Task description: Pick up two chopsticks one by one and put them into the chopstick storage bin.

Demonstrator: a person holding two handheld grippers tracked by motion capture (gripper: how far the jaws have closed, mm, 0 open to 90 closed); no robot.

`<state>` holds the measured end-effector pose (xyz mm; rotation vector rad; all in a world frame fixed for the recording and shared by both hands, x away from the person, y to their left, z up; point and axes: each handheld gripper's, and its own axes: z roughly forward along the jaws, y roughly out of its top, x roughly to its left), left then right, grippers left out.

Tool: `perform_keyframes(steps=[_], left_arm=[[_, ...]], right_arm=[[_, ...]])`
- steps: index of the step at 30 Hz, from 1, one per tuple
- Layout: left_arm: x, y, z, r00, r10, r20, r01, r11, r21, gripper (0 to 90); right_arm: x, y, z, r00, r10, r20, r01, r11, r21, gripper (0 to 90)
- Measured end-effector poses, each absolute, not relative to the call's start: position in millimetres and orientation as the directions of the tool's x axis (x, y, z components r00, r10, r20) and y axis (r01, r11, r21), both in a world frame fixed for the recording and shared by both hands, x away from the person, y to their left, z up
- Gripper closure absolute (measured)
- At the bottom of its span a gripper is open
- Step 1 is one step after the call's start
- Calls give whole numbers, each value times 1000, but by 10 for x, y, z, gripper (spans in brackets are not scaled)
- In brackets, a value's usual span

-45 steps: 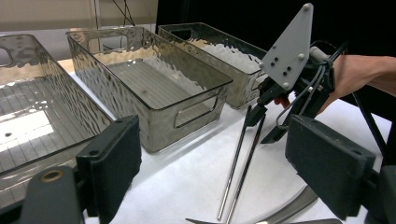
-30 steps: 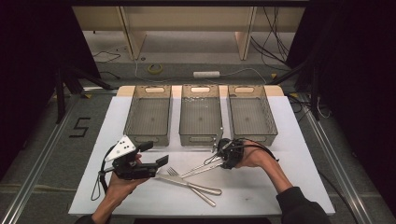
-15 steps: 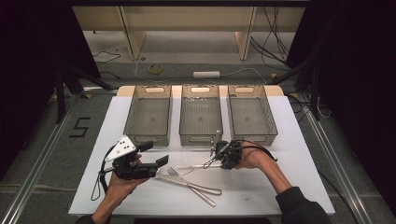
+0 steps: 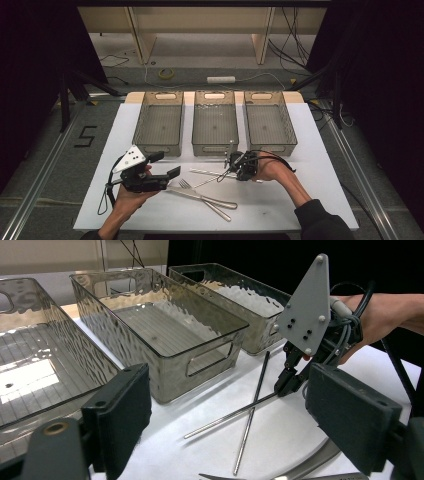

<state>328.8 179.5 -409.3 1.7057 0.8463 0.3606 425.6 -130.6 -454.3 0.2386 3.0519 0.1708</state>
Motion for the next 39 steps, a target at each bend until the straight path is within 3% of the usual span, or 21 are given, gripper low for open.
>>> perform_keyframes(steps=[8, 15, 30, 34, 39], left_arm=[[3306, 1769, -4105, 701, 689, -186, 360, -116, 926, 180], [3375, 1638, -4127, 742, 644, -188, 388, -183, 903, 181], [3566, 1050, -4244, 856, 513, -61, 369, -525, 767, 195], [3563, 927, -4279, 878, 478, -22, 342, -596, 726, 229], [3567, 861, -4300, 900, 436, 4, 312, -651, 692, 337]], right_arm=[[4240, -1399, -4386, -980, 177, -86, 161, 972, 173, 860], [4060, -1385, -4204, -984, 137, -116, 114, 976, 187, 860], [3805, -1259, -4045, -988, 55, -147, 27, 982, 187, 859], [3772, -1244, -4026, -987, 53, -153, 24, 982, 187, 859], [3748, -1232, -4014, -987, 32, -158, 2, 983, 183, 859]])
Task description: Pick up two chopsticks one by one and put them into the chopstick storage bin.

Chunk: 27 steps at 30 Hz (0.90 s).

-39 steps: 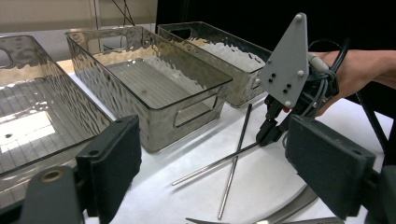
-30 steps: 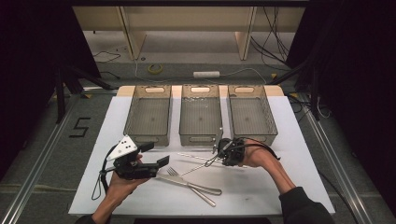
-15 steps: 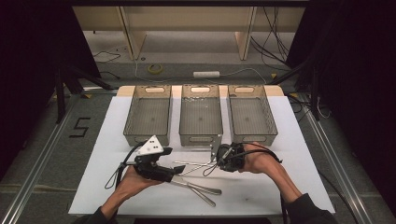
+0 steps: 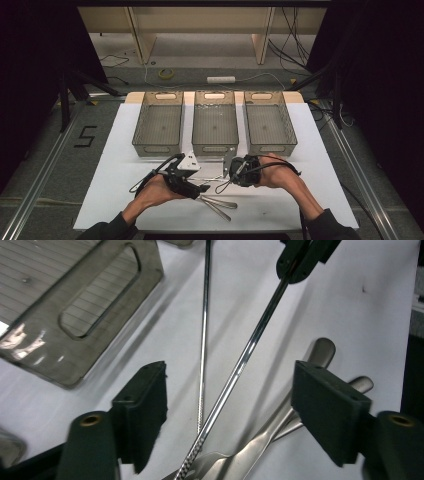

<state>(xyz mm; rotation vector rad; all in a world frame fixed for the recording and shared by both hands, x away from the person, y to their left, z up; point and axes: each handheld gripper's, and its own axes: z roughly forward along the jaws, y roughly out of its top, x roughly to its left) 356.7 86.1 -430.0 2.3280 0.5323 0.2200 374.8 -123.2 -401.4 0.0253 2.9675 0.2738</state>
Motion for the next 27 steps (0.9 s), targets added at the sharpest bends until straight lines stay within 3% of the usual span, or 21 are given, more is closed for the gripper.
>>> perform_keyframes(steps=[7, 27], left_arm=[[3549, 799, -4329, 924, 381, 26, 273, -707, 652, 490], [3523, 725, -4349, 952, 302, 46, 213, -764, 609, 726]], right_arm=[[3704, -1194, -4002, -986, -14, -164, -42, 985, 169, 859], [3659, -1167, -3998, -985, -56, -163, -84, 982, 171, 859]])
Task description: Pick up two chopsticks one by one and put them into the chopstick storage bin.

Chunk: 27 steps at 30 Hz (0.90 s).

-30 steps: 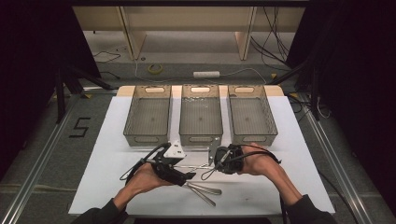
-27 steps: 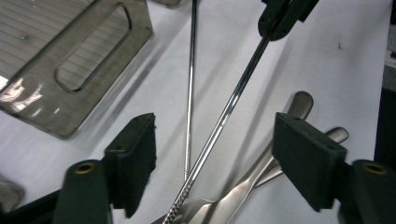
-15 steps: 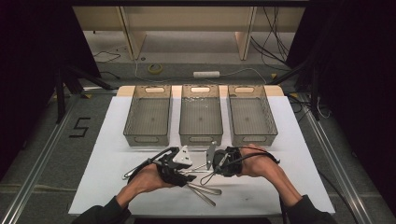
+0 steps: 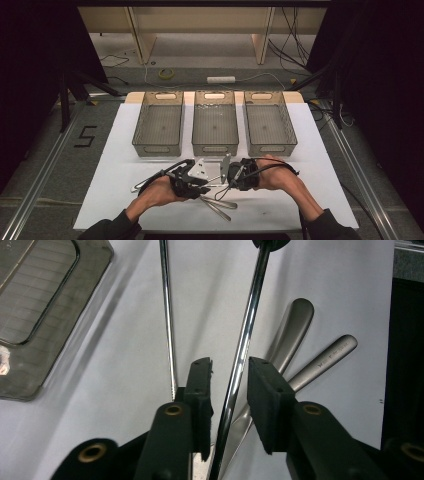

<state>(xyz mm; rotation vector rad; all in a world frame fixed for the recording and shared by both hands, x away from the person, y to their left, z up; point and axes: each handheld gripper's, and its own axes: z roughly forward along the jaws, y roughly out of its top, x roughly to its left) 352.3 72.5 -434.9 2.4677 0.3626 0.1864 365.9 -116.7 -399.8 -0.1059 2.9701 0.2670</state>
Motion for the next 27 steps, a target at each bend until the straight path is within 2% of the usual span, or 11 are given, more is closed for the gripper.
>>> perform_keyframes(steps=[7, 12, 17, 22, 27], left_arm=[[3510, 725, -4330, 966, 256, 42, 180, -779, 600, 810], [3473, 713, -4290, 975, 221, 20, 166, -785, 597, 855], [3486, 747, -4242, 970, 245, 0, 195, -774, 603, 859], [3539, 799, -4252, 953, 301, -22, 254, -761, 596, 858], [3603, 850, -4218, 920, 386, -71, 347, -713, 610, 858]], right_arm=[[3664, -1180, -3989, -985, -82, -154, -106, 982, 159, 854], [3695, -1216, -3975, -989, -50, -139, -77, 977, 197, 799], [3713, -1281, -3875, -989, 26, -144, -16, 959, 283, 558], [3724, -1398, -3790, -979, 128, -161, 57, 921, 385, 444], [3746, -1550, -3774, -948, 265, -178, 150, 861, 486, 420]])
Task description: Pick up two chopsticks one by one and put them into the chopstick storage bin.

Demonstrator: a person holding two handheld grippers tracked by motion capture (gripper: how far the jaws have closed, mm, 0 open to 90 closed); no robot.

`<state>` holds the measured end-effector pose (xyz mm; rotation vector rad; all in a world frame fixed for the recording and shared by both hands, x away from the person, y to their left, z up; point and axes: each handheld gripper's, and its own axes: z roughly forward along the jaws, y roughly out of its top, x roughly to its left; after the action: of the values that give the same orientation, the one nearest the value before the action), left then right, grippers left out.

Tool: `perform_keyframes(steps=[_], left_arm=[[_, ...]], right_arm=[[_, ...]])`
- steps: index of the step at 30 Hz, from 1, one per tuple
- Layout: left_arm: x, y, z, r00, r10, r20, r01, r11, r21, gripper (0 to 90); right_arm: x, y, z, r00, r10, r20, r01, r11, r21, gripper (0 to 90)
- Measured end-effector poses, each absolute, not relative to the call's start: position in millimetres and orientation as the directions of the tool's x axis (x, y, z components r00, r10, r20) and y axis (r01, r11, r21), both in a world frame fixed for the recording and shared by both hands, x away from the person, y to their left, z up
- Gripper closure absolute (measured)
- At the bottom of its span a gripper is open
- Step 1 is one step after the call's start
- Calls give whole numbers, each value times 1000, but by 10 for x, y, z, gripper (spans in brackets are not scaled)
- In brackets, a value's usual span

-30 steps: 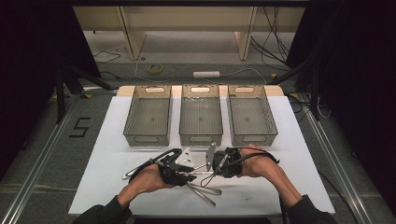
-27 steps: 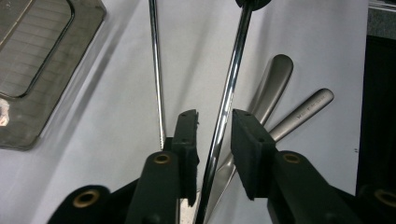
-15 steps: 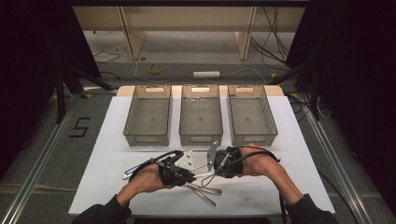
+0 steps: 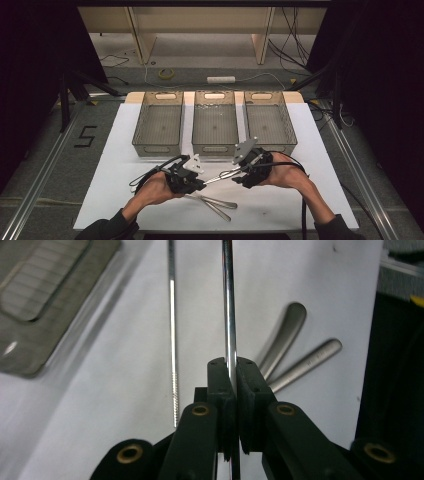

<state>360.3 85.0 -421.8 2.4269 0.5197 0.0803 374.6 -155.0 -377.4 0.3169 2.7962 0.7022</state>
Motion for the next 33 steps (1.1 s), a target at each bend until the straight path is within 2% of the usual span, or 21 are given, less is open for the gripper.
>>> perform_keyframes(steps=[7, 10, 20, 28, 33], left_arm=[[3663, 946, -4146, 884, 461, -76, 397, -656, 641, 858], [3685, 983, -4134, 868, 491, -76, 418, -638, 647, 858], [3767, 1135, -4060, 812, 579, -78, 467, -563, 682, 858], [3939, 1409, -4000, 717, 689, -108, 525, -432, 733, 858], [4091, 1621, -3992, 655, 743, -139, 553, -345, 759, 859]], right_arm=[[3762, -1794, -3746, -908, 389, -153, 220, 756, 617, 334], [3739, -1861, -3736, -895, 420, -149, 229, 721, 654, 332], [3664, -1981, -3812, -878, 463, -121, 263, 678, 686, 314], [3630, -2012, -3944, -850, 517, -101, 290, 620, 729, 284], [3599, -2066, -4037, -817, 574, -59, 305, 517, 800, 272]])
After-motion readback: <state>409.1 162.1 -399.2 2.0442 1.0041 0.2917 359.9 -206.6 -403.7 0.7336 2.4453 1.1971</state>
